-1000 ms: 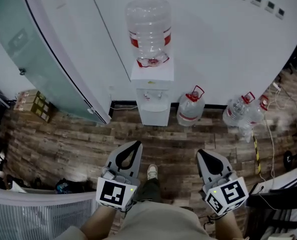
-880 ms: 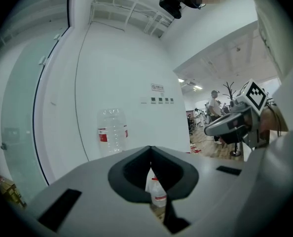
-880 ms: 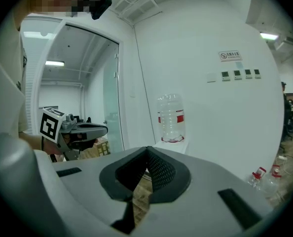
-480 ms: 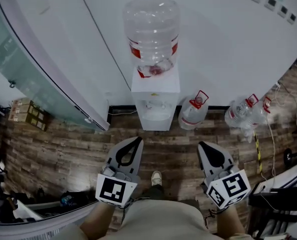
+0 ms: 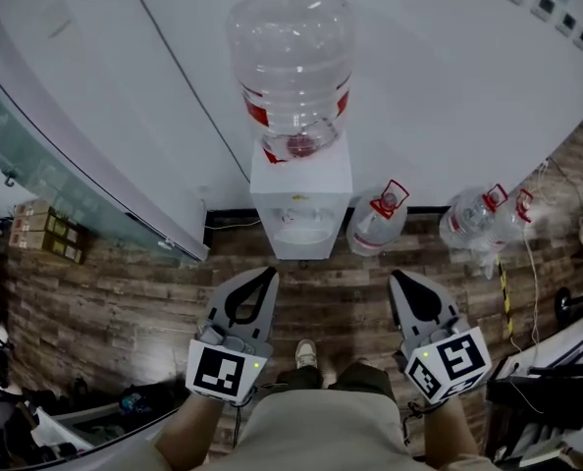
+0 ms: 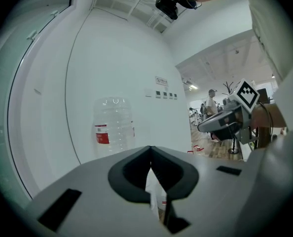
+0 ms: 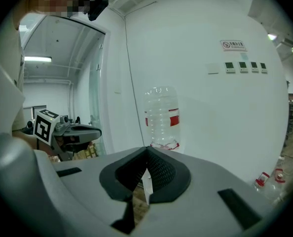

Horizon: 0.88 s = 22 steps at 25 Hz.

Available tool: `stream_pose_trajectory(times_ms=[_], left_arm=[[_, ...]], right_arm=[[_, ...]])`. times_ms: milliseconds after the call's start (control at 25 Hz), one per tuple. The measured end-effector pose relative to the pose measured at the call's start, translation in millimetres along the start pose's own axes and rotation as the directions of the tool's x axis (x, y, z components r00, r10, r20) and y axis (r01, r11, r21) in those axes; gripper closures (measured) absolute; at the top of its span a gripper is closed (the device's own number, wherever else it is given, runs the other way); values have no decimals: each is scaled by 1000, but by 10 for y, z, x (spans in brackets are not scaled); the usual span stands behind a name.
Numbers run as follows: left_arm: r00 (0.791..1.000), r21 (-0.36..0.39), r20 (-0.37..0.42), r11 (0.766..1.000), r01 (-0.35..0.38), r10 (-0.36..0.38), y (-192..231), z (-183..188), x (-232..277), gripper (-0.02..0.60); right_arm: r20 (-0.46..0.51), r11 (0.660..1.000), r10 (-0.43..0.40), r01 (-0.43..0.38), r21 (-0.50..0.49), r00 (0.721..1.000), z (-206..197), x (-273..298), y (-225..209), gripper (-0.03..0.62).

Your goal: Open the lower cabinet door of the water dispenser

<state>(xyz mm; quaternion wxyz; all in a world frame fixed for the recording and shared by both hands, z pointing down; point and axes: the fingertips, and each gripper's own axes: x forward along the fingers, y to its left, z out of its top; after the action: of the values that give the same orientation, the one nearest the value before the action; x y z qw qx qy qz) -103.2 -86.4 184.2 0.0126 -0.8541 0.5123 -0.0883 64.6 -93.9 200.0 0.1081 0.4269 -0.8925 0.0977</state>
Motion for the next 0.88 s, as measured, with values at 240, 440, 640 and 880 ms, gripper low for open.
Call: stream_pose_trajectory(times_ms=[240,440,640,880], left_arm=[[1000,5,-1,1000,-29,29,36,-4,226,575],[997,-19,-27,997,-70,69,63,-103,393,575],[995,-47,-36,994,-96,94,80,-253,641,575],[993,-36,-51,993,-108,106,81,-605,1005,575]], right_arm=[[-6,1000,21,-21,10,1000,-5,153,-241,588],[-1,999,45,-45,25,999,-49,335,-476,588],[14,997,61,-62,43,998,-157,563,-773,569],[-1,995,97,-97,23,995,-585,993,-1068,420]])
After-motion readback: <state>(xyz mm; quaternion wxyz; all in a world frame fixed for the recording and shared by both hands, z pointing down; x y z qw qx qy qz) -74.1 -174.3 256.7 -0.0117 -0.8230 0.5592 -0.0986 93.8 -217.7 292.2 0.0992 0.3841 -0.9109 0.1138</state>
